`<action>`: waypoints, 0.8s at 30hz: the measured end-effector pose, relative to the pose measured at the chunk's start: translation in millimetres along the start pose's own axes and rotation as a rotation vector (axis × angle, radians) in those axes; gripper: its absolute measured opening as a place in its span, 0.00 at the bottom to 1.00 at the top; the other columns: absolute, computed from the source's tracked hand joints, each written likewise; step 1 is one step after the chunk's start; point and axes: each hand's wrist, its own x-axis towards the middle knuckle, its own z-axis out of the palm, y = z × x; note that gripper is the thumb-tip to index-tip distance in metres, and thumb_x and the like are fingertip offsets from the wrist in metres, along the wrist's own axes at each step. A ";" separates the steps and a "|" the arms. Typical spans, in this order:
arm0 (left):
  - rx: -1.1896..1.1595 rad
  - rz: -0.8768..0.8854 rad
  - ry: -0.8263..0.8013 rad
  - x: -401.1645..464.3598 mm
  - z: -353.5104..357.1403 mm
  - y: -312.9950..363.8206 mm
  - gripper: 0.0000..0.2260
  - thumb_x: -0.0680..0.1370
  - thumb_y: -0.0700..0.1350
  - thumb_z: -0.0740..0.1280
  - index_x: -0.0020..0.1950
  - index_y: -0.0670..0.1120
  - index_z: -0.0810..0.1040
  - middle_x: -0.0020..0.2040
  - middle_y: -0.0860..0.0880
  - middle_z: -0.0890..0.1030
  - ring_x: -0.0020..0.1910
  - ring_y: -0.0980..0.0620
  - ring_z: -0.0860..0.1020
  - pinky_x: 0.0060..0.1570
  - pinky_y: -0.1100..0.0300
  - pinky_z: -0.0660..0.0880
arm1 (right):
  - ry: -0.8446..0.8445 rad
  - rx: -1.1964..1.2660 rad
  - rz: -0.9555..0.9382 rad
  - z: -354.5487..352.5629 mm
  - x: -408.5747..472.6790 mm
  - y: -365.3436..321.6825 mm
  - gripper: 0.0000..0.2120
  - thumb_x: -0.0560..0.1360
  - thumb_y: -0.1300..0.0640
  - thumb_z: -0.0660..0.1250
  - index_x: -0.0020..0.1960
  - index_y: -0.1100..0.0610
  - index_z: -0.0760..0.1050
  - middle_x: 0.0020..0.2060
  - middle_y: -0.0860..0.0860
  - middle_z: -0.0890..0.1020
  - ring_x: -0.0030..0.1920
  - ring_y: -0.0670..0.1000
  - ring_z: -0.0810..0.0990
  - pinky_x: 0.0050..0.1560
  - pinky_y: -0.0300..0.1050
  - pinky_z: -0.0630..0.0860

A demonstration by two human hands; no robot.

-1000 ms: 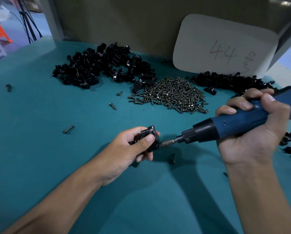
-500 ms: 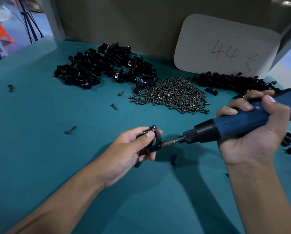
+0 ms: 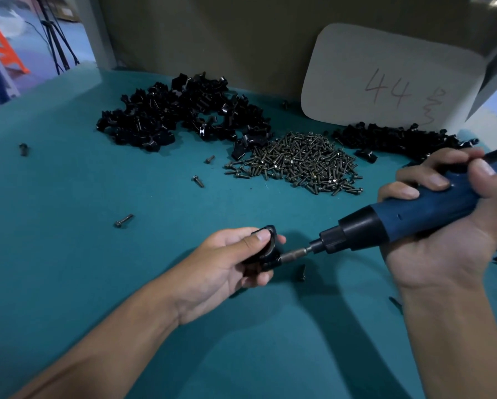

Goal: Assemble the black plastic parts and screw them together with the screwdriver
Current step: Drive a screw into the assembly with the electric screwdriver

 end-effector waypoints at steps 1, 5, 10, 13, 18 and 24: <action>0.007 -0.003 0.006 0.0 0.1 0.1 0.13 0.77 0.47 0.68 0.55 0.40 0.84 0.41 0.51 0.79 0.35 0.52 0.77 0.35 0.66 0.75 | -0.015 -0.001 0.006 -0.1 -0.8 0.0 0.09 0.80 0.55 0.56 0.47 0.47 0.74 0.41 0.43 0.78 0.35 0.41 0.72 0.37 0.35 0.71; 0.054 0.008 0.017 -0.1 -1.6 3.0 0.13 0.77 0.48 0.67 0.55 0.43 0.85 0.43 0.50 0.79 0.36 0.52 0.77 0.37 0.64 0.73 | -0.043 -0.027 0.011 -2.4 -1.6 0.1 0.11 0.80 0.55 0.55 0.48 0.47 0.75 0.43 0.43 0.79 0.36 0.41 0.73 0.38 0.36 0.72; 0.201 0.078 0.075 2.8 6.2 -0.3 0.18 0.77 0.52 0.65 0.60 0.41 0.80 0.43 0.49 0.78 0.37 0.52 0.75 0.39 0.62 0.69 | 0.023 0.000 0.022 -9.1 5.2 -10.2 0.12 0.80 0.56 0.54 0.48 0.46 0.75 0.44 0.43 0.79 0.35 0.41 0.72 0.38 0.36 0.70; 0.242 0.101 0.126 2.3 7.2 -2.4 0.16 0.75 0.53 0.66 0.57 0.44 0.82 0.44 0.49 0.80 0.37 0.53 0.74 0.37 0.65 0.71 | -0.006 0.060 0.060 -17.7 10.0 -15.7 0.09 0.72 0.56 0.61 0.49 0.46 0.76 0.43 0.43 0.77 0.35 0.41 0.71 0.38 0.34 0.70; 0.187 0.239 0.244 2.9 0.1 3.2 0.12 0.75 0.53 0.69 0.53 0.48 0.85 0.45 0.50 0.82 0.35 0.54 0.74 0.36 0.64 0.72 | 0.079 0.225 0.038 -36.5 20.7 -25.2 0.07 0.70 0.59 0.68 0.48 0.52 0.76 0.41 0.47 0.79 0.36 0.45 0.77 0.42 0.38 0.75; 0.246 0.314 0.281 2.4 1.3 1.0 0.10 0.76 0.52 0.67 0.52 0.53 0.85 0.44 0.53 0.82 0.37 0.53 0.75 0.38 0.62 0.70 | 0.624 -0.099 0.049 -46.0 24.3 10.7 0.13 0.72 0.57 0.74 0.54 0.52 0.75 0.45 0.48 0.80 0.47 0.48 0.81 0.52 0.47 0.80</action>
